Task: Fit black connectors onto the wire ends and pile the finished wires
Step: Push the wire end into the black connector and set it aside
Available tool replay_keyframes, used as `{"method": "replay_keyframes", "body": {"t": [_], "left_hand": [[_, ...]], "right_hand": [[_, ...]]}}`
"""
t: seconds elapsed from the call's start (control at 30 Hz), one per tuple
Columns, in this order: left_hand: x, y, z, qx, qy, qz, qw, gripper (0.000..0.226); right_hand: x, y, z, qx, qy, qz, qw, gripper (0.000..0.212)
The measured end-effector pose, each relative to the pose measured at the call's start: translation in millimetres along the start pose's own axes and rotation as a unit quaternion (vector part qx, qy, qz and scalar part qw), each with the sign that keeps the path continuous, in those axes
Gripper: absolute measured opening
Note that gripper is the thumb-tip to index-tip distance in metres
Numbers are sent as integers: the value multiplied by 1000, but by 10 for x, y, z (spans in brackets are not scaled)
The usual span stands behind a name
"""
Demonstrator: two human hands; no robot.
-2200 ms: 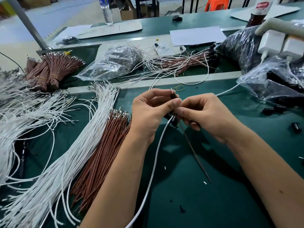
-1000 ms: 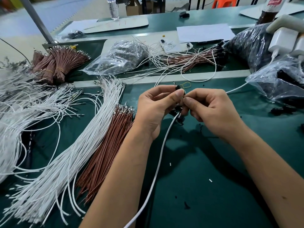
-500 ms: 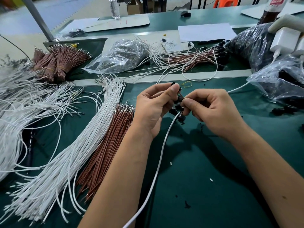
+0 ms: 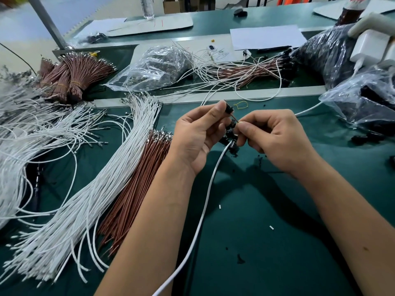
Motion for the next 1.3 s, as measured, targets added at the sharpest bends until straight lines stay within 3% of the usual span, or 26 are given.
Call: {"method": "replay_keyframes", "body": {"t": [0.3,0.73,1.3], "left_hand": [[-24,-15,27,4,20,14,1000,10],[-73,-50,-8,-41,44,49,997,14],[-66,-44,-29,-63,78,22,995,16]], "right_hand": [[-2,-9,16,2,5,6,1000,22],[15,5,-27,19,9,11,1000,17],[50,3,-50,43,-39,-4,998,12]]}}
Point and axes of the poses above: each hand's wrist, its own y-axis towards the middle knuckle, its own x-axis out of the back of the hand, z = x × y, the point moved 4 cm from there along y, towards the middle knuckle, and after that the axes turned 13 degrees about -y, right-handed, at the moved point
